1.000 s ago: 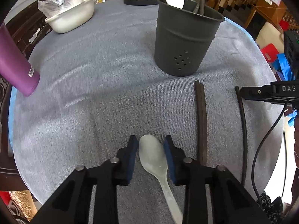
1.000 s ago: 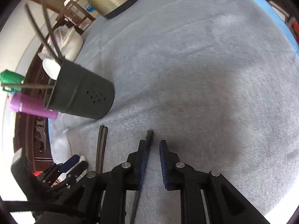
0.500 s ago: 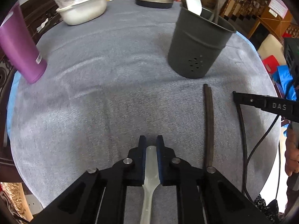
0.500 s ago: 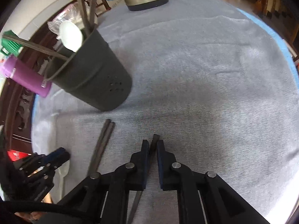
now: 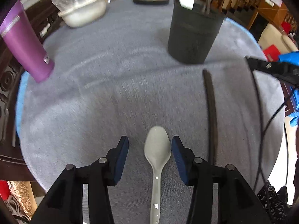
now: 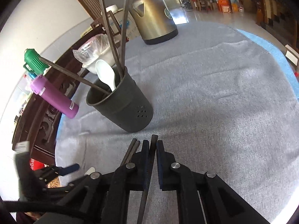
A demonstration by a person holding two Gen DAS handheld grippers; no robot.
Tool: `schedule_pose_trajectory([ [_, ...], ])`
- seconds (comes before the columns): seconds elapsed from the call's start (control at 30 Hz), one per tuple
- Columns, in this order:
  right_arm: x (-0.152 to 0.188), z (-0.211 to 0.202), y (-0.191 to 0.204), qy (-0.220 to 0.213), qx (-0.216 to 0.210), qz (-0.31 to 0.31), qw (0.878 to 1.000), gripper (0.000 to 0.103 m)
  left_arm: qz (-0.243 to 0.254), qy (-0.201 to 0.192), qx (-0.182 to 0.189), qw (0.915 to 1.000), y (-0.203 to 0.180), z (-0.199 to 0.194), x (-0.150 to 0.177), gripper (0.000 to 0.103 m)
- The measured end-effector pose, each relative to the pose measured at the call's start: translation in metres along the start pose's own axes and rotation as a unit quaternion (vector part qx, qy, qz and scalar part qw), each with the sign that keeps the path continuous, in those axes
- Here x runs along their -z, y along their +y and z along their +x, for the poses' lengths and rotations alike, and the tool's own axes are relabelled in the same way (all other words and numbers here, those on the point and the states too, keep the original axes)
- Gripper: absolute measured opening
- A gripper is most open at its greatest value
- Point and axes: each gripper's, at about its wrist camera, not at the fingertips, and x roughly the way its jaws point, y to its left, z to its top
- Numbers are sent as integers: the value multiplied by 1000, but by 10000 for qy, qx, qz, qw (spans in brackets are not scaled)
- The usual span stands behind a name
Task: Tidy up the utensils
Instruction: 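Lift the spoon in the left tool toward the cup while the right tool carries the chopstick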
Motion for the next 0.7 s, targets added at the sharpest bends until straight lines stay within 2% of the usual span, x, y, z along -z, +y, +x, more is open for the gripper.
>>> schedule_pose_trajectory([
  [0.07, 0, -9, 1, -37, 7, 6, 10000, 8, 128, -100, -46, 9999, -6, -1, 0, 48],
  [0.17, 0, -11, -2, -60, -16, 28, 10000, 8, 141, -140, -53, 9998, -6, -3, -3, 30],
  [0.4, -2, -28, 10, -446, -148, -132, 9988, 7, 12, -284, -49, 9996, -1, -17, -4, 30],
  [0.6, -10, -60, 25, -1151, -363, -337, 9921, 7, -194, -1065, -79, 9941, 7, -64, -19, 30],
  [0.7, -13, -60, 28, -1021, -183, -447, 9936, 7, -288, -1458, -88, 9889, 9, -89, -23, 30],
])
